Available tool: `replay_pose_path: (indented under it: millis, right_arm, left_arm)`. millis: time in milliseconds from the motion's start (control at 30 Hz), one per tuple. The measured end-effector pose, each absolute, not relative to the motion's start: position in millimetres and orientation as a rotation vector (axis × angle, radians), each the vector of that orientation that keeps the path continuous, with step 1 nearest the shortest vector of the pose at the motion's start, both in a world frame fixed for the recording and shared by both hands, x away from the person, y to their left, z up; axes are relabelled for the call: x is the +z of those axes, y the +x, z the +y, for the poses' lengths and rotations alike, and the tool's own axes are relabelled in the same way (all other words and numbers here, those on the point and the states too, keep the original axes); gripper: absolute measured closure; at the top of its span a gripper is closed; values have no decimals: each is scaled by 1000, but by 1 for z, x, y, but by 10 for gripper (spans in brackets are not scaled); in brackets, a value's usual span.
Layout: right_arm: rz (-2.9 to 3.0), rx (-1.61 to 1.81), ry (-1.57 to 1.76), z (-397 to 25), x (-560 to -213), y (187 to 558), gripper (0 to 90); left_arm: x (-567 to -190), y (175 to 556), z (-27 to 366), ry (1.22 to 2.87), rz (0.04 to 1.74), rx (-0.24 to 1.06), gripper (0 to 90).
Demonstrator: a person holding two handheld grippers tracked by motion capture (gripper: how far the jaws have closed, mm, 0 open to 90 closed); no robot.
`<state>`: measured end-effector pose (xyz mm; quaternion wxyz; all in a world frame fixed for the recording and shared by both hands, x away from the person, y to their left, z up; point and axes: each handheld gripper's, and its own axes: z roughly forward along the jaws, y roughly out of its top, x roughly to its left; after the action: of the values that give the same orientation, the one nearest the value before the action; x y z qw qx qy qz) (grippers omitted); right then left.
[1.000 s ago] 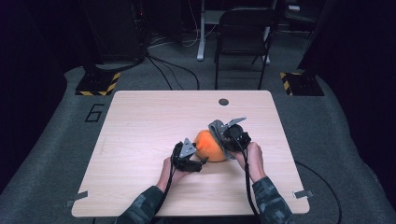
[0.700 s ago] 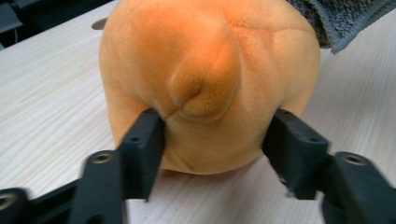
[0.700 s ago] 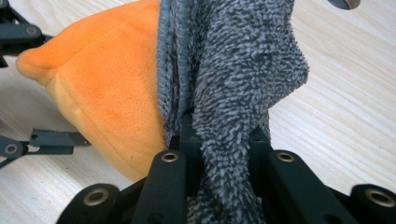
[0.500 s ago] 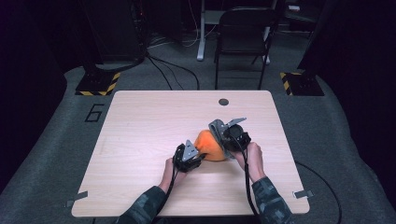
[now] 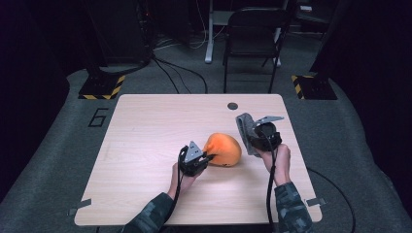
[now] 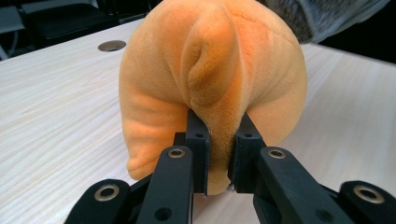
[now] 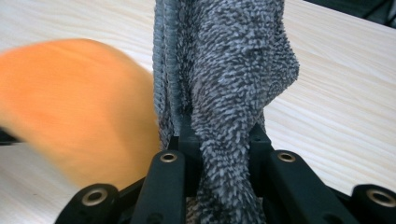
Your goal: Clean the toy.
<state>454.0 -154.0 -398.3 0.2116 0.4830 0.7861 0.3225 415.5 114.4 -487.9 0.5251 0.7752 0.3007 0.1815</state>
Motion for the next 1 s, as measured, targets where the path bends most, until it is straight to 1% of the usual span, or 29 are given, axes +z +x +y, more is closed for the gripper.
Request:
replay_pose_path:
  millis: [100,133,267,367,467,633,767,867,1000]
  right_arm:
    - [2167,893,1378,-164,-399,456,748]
    - [2170,886,1390,-165,-399,456,748]
    - [2171,875,1391,-167,-402,458,748]
    - [2184,856,1411,-166,-403,458,748]
    - [2199,853,1392,-164,-404,458,747]
    - [2218,852,1380,-160,-400,456,747]
    - [2250,913,1330,-149,-389,449,746]
    - [2297,993,1274,-130,-379,439,744]
    - [2396,1018,1168,-94,-380,427,742]
  left_arm:
    - [-480,414,115,1830,735,406,807]
    - [-474,412,116,1801,771,350,806]
    - [-468,408,118,1788,815,288,804]
    - [-471,410,119,1796,883,229,801]
    - [-483,417,120,1822,950,173,796]
    - [-487,420,122,1821,956,183,788]
    - [-488,419,121,1822,954,194,780]
    - [-487,418,119,1833,945,202,776]
    - [-486,416,117,1841,940,209,772]
